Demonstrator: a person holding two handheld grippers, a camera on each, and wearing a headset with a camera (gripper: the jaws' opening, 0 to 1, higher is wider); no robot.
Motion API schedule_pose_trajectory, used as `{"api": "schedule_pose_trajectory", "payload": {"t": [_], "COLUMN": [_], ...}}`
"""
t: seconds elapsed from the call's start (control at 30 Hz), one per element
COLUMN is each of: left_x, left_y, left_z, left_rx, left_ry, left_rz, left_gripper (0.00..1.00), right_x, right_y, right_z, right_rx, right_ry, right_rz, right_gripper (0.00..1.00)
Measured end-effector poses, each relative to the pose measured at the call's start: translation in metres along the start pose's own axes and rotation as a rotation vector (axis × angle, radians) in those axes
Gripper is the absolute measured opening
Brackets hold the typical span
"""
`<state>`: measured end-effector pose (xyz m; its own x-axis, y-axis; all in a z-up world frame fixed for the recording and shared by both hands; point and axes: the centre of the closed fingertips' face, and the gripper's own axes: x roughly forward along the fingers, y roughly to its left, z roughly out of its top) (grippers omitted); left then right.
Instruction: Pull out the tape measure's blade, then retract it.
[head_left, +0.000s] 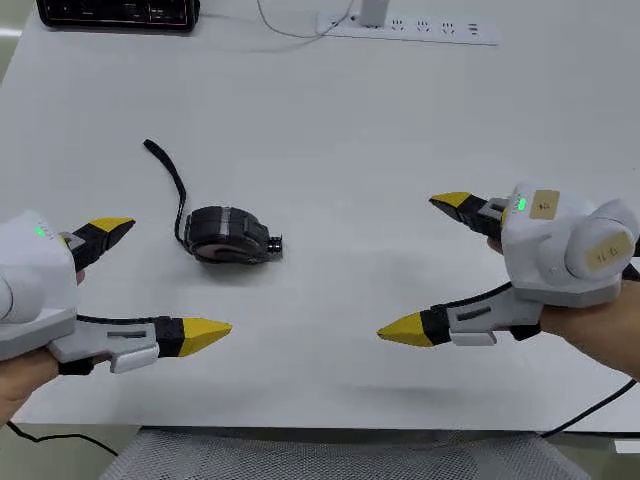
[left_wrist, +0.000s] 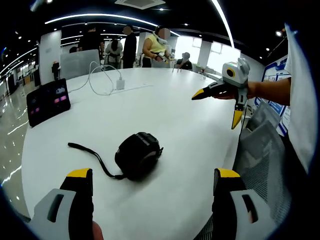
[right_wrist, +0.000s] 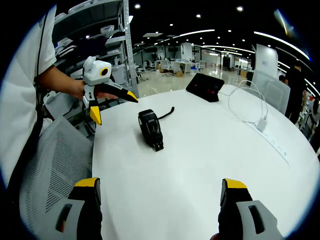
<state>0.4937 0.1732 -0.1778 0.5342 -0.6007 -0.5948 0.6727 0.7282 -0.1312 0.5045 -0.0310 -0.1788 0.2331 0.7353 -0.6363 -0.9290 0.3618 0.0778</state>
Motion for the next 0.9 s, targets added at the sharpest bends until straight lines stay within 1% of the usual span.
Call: {"api": "schedule_pose_trajectory", "payload": {"t": [0.1,0.23,0.4,0.43,0.67,0.83,0.9], "left_x": [-0.002,-0.003,-0.006,-0.006,-0.009,-0.01,-0.01], "left_y": [-0.001,-0.001,-0.005,-0.005,-0.007,-0.006,-0.005], "left_z": [0.0,-0.001,-0.004,-0.004,-0.005,-0.009,-0.009], "left_rx": [0.017,0.018,0.027,0.029,0.053,0.052,0.051], "left_ry": [0.004,0.009,0.017,0.017,0.027,0.041,0.038], "left_rz": [-0.006,-0.014,-0.027,-0.029,-0.049,-0.056,-0.057], "left_gripper": [0.99,0.99,0.99,0.99,0.99,0.99,0.99], "right_x": [-0.005,-0.009,-0.017,-0.019,-0.027,-0.029,-0.03], "right_y": [0.001,0.003,0.003,0.004,0.009,0.01,0.01], "right_z": [-0.005,-0.009,-0.013,-0.015,-0.022,-0.028,-0.031], "right_rx": [0.002,0.007,0.029,0.043,0.073,0.08,0.08], "right_ry": [0.006,0.004,-0.024,-0.028,-0.04,-0.025,-0.018], "right_rz": [-0.003,-0.013,-0.04,-0.041,-0.054,-0.071,-0.071], "right_gripper": [0.99,0.99,0.99,0.99,0.99,0.99,0.99]}}
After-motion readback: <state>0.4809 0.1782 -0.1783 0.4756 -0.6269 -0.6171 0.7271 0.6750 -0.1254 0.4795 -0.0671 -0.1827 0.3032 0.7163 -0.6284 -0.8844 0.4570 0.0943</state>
